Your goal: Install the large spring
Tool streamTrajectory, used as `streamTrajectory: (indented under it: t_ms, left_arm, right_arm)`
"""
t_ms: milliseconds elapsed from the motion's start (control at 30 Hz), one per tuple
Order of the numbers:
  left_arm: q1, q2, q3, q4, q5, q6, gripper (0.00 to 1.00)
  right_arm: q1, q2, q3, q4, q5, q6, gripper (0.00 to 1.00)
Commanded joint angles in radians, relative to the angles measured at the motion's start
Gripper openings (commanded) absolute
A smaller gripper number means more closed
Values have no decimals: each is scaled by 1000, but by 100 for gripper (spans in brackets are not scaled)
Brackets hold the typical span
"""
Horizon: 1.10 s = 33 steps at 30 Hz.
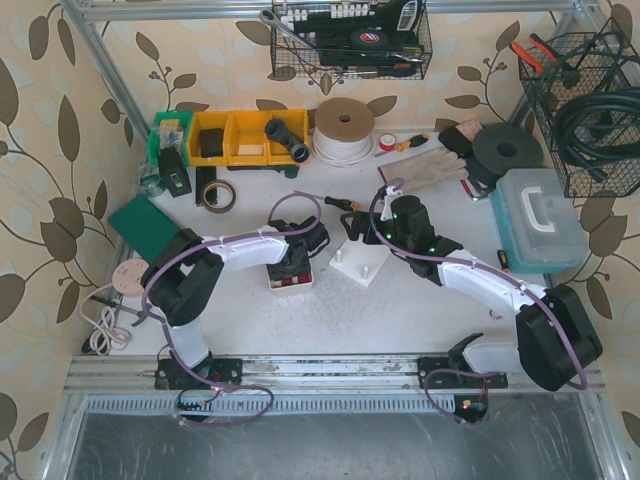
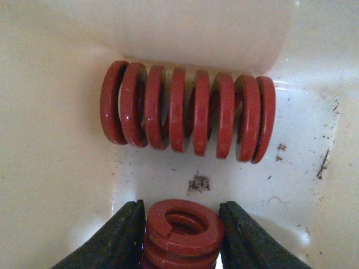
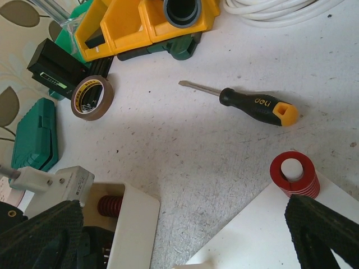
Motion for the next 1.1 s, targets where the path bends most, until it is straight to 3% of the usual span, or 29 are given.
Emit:
streamTrajectory:
  t_ms: [0, 467, 633, 733, 900, 1067]
  left_arm:
    - [-11, 32, 10, 50, 62, -4, 38]
    - [-10, -29, 81, -54, -1, -19, 1]
    - [-9, -118, 83, -79, -30, -43, 0]
    - [-7, -158, 85, -87, -27, -55, 0]
    - [-4, -238, 82, -96, -34, -87, 0]
    - [11, -369, 21, -59, -42, -158, 0]
  right_arm:
    - [7, 10, 33, -12, 19, -15, 97]
    - [19, -32, 3, 14, 104, -27, 99]
    - [6, -105, -118, 95, 279, 98, 99]
    - [-4, -129, -164, 206, 235, 70, 99]
    - [6, -121, -100, 150, 92, -6, 97]
    - [55, -162, -122, 213, 8, 11, 89]
